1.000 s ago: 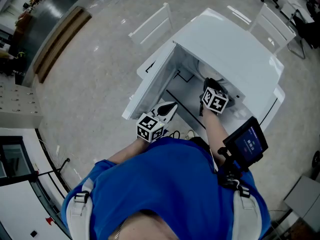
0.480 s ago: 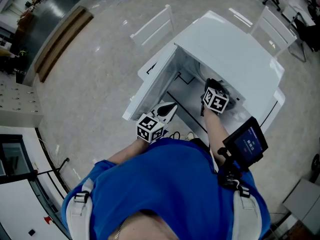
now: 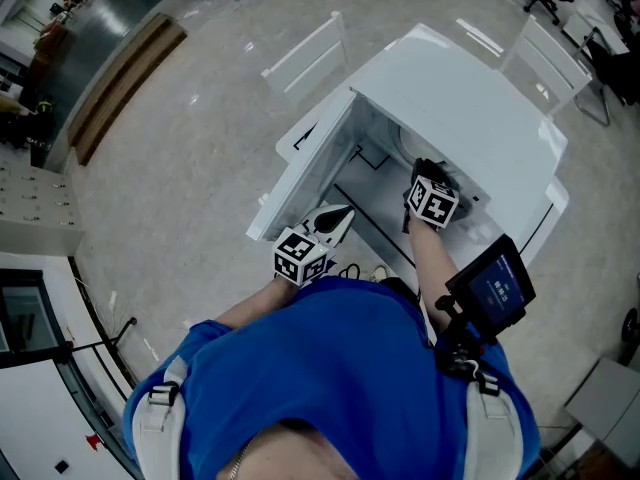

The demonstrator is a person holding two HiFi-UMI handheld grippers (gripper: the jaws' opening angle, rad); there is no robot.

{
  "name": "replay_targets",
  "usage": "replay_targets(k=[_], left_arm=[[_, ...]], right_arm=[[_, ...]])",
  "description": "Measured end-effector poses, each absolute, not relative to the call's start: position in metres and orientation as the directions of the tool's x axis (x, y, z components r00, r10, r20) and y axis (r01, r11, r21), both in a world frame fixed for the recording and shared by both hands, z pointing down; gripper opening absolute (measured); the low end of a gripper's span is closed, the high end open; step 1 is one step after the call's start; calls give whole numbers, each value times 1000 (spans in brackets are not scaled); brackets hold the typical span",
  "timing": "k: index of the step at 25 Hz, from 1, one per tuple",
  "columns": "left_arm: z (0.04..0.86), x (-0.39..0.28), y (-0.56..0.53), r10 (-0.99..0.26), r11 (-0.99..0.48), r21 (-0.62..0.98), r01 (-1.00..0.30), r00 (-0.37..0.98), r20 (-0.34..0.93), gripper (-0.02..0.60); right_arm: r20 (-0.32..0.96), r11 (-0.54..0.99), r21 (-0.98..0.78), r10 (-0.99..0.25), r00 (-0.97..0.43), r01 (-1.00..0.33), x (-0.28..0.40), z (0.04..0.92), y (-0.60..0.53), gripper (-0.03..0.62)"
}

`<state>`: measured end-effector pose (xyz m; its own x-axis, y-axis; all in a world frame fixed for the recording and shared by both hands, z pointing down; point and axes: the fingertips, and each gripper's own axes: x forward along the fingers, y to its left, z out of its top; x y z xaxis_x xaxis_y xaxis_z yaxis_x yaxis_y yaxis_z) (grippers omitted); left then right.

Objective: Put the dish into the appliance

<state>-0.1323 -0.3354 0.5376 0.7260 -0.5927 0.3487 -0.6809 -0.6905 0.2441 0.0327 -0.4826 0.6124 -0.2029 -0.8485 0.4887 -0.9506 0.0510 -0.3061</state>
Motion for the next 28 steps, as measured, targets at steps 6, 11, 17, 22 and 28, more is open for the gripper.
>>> replay_targets(k=[6, 11, 17, 22, 28], left_arm=[[538, -131, -343, -591, -695, 245, -675, 732, 340, 6], [541, -127, -349, -583, -705, 247, -665, 741, 332, 6], [544, -121, -351, -573, -717, 246, -652, 753, 324, 6], [532, -128, -329, -565, -729, 246, -639, 764, 311, 6], [531, -129, -312, -546, -746, 250, -617, 782, 300, 6]], right_arm=[[479, 55, -299, -855, -199, -953, 34, 609, -485, 69], [477, 58, -297, -856, -200, -953, 36, 611, -483, 69], [474, 70, -302, -854, -213, -951, 34, 615, -471, 69], [462, 73, -303, -861, -214, -950, 25, 599, -431, 47], [444, 67, -317, -871, -211, -946, 21, 594, -397, 3]])
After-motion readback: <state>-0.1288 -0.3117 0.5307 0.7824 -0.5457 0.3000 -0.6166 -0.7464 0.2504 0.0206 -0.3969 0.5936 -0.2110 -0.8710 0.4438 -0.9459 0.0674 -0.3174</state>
